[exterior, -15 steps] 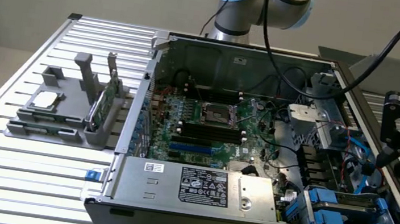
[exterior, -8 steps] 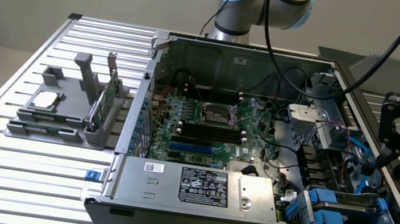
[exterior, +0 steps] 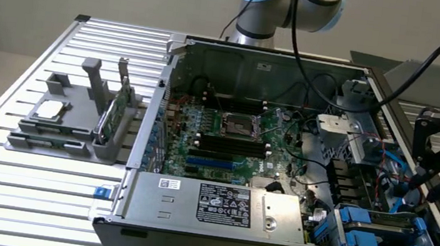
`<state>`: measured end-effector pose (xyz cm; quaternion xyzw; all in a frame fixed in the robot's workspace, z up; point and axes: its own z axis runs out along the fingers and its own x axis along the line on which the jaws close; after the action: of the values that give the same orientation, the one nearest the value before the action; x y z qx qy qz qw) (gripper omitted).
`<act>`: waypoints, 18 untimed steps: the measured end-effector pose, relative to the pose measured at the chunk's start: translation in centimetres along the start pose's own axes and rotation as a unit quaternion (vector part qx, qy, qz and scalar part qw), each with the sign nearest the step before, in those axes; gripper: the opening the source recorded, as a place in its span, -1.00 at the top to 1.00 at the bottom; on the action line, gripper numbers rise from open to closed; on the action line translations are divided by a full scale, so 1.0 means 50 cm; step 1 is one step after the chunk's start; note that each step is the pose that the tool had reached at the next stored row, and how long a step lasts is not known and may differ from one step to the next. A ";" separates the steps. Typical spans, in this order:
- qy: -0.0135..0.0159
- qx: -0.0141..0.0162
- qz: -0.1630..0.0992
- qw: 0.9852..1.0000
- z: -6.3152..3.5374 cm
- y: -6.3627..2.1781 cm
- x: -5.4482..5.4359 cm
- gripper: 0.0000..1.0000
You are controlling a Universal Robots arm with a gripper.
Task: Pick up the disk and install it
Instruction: 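Insert the disk into the insertion slot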
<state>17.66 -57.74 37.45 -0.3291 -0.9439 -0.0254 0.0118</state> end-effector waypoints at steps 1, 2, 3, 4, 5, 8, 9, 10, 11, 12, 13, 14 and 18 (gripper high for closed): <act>0.000 0.000 0.002 1.000 0.002 0.000 -0.001 0.39; 0.000 0.000 0.005 1.000 0.004 0.001 -0.001 0.39; 0.000 0.000 0.007 1.000 0.005 0.001 -0.002 0.39; -0.001 0.000 0.008 1.000 0.006 0.001 -0.002 0.39; -0.001 0.000 0.010 1.000 0.006 0.001 -0.003 0.39; -0.001 0.000 0.011 1.000 0.006 -0.003 -0.009 0.39; -0.001 0.000 0.012 1.000 0.006 -0.005 -0.012 0.39; -0.001 0.001 0.012 1.000 0.006 -0.008 -0.015 0.39; -0.001 0.001 0.012 1.000 0.006 -0.011 -0.018 0.39; -0.001 0.001 0.013 1.000 0.006 -0.015 -0.021 0.39; -0.001 0.000 0.014 1.000 0.006 -0.019 -0.024 0.39; -0.001 0.000 0.015 1.000 0.006 -0.023 -0.027 0.39; -0.001 0.000 0.021 1.000 0.012 -0.034 -0.036 0.39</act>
<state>18.01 -60.13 36.70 -0.3487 -0.9369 -0.0246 0.0112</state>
